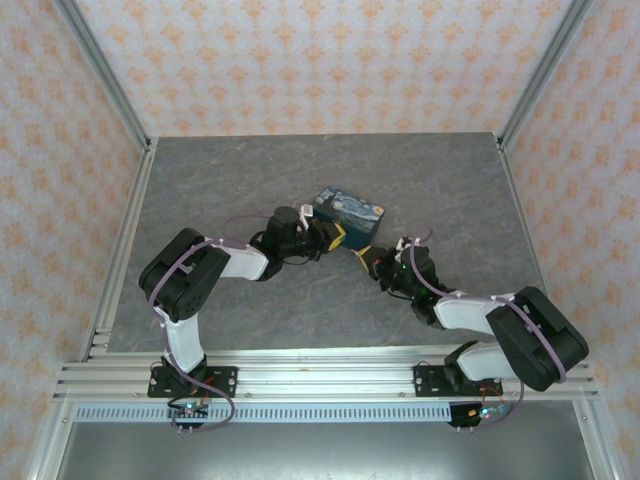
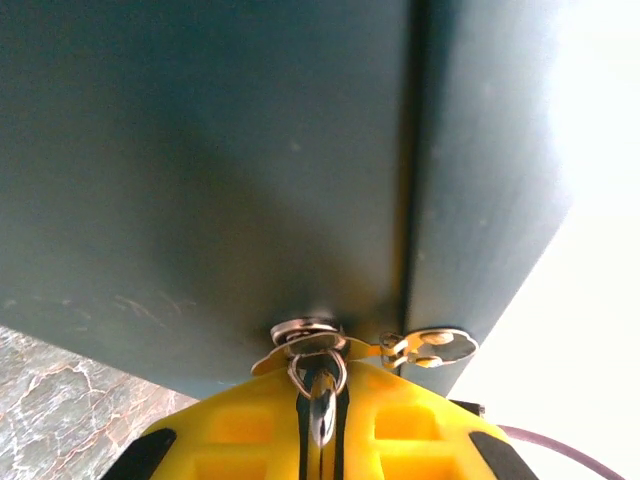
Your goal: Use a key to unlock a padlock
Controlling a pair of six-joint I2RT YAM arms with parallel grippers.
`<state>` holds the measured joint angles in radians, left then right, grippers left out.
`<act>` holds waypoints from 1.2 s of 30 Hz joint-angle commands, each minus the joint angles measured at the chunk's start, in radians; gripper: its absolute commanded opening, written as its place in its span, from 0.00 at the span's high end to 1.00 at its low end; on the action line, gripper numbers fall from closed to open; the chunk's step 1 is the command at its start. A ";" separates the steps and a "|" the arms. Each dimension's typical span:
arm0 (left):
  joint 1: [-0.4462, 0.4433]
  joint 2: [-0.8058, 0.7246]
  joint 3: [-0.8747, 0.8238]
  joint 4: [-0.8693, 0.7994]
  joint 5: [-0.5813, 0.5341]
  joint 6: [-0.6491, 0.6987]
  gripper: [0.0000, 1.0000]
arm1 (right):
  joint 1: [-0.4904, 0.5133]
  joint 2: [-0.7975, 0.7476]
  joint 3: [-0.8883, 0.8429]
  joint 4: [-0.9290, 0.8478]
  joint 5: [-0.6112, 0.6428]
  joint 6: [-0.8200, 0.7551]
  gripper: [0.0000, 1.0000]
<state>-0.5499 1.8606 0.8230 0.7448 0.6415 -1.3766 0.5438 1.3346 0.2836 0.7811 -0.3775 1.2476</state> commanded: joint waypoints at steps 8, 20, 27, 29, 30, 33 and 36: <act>-0.041 -0.025 0.006 0.085 -0.063 -0.057 1.00 | 0.018 0.047 0.053 0.064 0.083 0.035 1.00; -0.050 -0.006 -0.002 0.117 -0.063 -0.068 1.00 | 0.020 0.078 0.060 0.069 0.142 0.060 1.00; -0.053 0.005 -0.002 0.126 -0.064 -0.068 1.00 | 0.020 0.100 0.073 0.084 0.154 0.076 1.00; -0.054 0.008 -0.003 0.128 -0.065 -0.067 1.00 | 0.020 0.103 0.078 0.086 0.154 0.078 1.00; -0.054 0.009 -0.004 0.129 -0.065 -0.066 1.00 | 0.019 0.106 0.080 0.087 0.154 0.080 1.00; -0.055 0.012 -0.004 0.132 -0.066 -0.064 1.00 | 0.019 0.103 0.084 0.087 0.154 0.079 1.00; -0.058 0.015 -0.003 0.133 -0.065 -0.061 1.00 | 0.019 0.104 0.089 0.086 0.154 0.080 1.00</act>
<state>-0.5957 1.8618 0.8227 0.8032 0.5713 -1.4429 0.5587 1.4338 0.3431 0.8257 -0.2531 1.3163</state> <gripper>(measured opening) 0.112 0.043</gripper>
